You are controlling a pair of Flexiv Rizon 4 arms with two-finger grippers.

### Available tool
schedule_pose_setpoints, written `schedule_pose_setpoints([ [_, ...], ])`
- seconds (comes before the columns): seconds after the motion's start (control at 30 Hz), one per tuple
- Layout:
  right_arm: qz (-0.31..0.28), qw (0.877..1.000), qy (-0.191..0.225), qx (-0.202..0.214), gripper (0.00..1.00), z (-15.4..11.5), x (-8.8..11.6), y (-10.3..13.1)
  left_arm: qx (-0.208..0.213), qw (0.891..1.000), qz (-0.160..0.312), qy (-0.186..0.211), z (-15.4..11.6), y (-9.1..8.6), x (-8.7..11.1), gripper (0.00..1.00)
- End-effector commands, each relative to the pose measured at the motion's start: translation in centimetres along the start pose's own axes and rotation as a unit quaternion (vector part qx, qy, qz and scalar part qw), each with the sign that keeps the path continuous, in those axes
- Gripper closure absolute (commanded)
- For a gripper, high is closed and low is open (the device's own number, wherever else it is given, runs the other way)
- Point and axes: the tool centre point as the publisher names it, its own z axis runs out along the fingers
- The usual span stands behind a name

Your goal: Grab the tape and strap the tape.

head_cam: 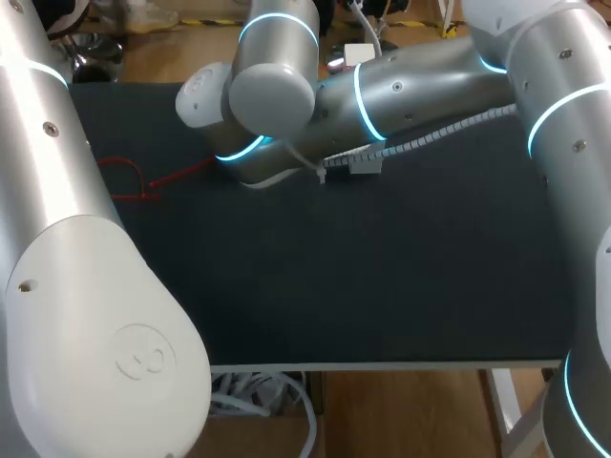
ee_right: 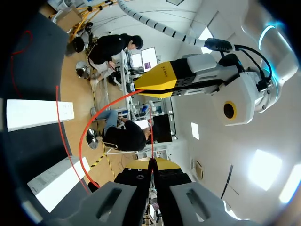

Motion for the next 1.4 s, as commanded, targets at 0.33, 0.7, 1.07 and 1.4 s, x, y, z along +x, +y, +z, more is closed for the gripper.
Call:
schedule_pose_setpoints([
  [0.33,0.010,1.000,-0.005,0.013,1.00,0.4,0.1,0.0,-0.002,1.000,0.000,0.002,-0.1,-0.1,-0.1,1.00],
  [0.7,0.018,1.000,-0.013,0.002,1.00,1.1,0.2,1.6,-0.002,1.000,0.000,0.002,-0.1,-0.1,-0.1,1.00],
  [1.07,0.019,1.000,-0.005,-0.011,1.00,1.1,0.7,2.5,-0.002,1.000,0.000,0.002,-0.1,-0.1,-0.1,1.00],
  [1.4,0.021,1.000,-0.004,-0.014,1.00,1.3,0.8,2.8,-0.002,1.000,0.000,0.002,-0.1,-0.1,-0.1,1.00],
])
